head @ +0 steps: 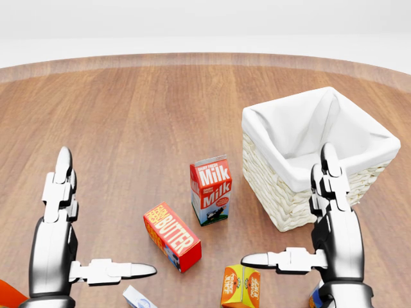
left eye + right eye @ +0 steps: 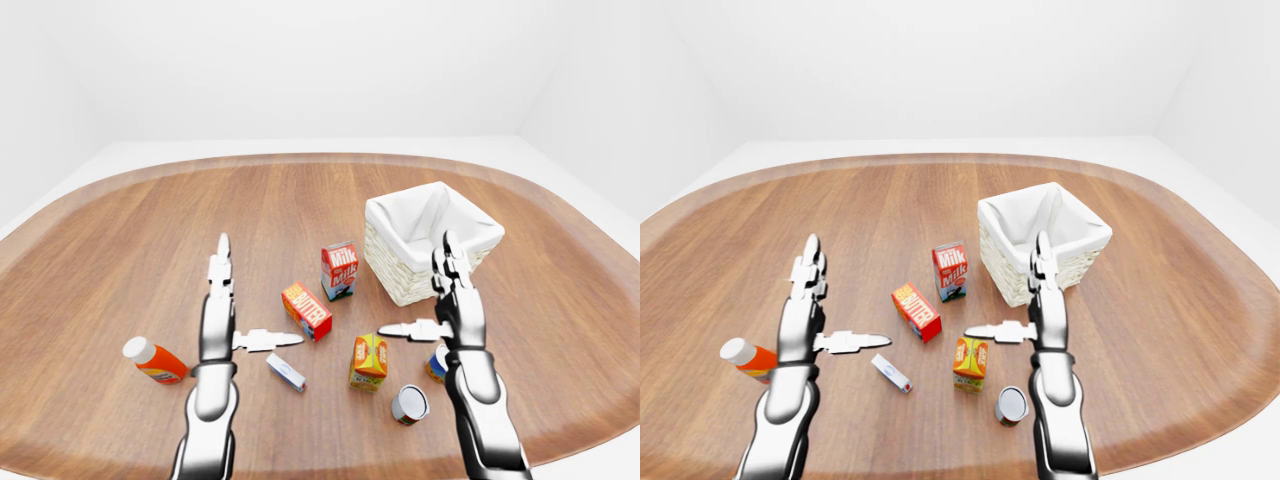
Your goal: Pick up the alphabet soup and the tomato sauce, and put them in the basket.
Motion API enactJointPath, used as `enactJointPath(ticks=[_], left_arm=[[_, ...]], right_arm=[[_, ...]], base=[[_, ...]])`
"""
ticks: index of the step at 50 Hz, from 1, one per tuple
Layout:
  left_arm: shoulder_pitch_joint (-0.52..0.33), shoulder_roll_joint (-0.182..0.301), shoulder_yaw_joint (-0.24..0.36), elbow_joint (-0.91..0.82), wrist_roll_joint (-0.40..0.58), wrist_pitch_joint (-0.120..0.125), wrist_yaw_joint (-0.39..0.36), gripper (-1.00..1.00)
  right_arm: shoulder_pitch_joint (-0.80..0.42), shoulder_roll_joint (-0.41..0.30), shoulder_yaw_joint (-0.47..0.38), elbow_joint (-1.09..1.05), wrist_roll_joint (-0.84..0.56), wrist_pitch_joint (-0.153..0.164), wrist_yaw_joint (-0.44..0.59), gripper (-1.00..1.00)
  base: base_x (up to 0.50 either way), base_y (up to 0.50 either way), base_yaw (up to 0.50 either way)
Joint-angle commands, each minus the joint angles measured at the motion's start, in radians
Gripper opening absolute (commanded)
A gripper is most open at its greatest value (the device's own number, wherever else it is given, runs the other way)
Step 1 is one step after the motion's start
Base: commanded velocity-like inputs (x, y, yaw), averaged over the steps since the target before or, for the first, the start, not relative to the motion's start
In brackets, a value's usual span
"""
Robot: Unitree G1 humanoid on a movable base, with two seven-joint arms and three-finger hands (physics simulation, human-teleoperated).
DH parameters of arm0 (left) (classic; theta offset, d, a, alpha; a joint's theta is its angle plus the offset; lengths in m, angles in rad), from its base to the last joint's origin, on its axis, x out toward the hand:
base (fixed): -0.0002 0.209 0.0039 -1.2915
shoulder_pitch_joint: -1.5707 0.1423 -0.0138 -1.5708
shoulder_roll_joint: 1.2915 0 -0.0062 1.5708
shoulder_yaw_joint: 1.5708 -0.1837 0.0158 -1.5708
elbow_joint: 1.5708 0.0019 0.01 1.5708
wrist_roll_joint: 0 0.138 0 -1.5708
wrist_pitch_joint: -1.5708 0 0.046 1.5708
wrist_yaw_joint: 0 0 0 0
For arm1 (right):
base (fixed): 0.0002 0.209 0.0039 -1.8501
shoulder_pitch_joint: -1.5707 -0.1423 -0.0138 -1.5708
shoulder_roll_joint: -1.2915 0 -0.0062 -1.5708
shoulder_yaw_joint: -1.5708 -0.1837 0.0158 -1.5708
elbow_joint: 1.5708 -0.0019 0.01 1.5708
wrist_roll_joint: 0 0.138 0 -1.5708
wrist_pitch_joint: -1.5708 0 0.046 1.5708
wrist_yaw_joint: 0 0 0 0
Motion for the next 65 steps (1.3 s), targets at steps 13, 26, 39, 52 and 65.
enactJointPath(ticks=[13,26,39,52,65], left_arm=[[0.006,-0.001,-0.001,0.002,0.008,0.0,0.008,1.0],[0.005,-0.001,-0.001,0.001,0.012,0.0,0.008,1.0],[0.005,0.0,-0.003,0.002,0.015,0.0,0.01,1.0],[0.005,-0.001,-0.003,0.002,0.016,0.0,0.011,1.0],[-0.001,0.0,0.0,0.007,0.013,0.0,0.011,1.0]], right_arm=[[0.04,-0.046,-0.064,-0.011,-0.297,0.0,0.01,1.0],[0.109,-0.05,-0.082,-0.045,-0.557,0.0,0.004,1.0],[0.19,-0.022,-0.143,-0.22,-0.617,0.0,0.119,1.0],[0.238,-0.001,-0.192,-0.248,-0.82,0.0,0.081,1.0],[0.223,-0.004,-0.224,-0.252,-0.964,0.0,-0.022,1.0]], base=[[0.0,0.0,0.0],[0.0,0.0,0.0],[0.0,0.0,0.0],[0.0,0.0,0.0],[0.0,0.0,0.0]])
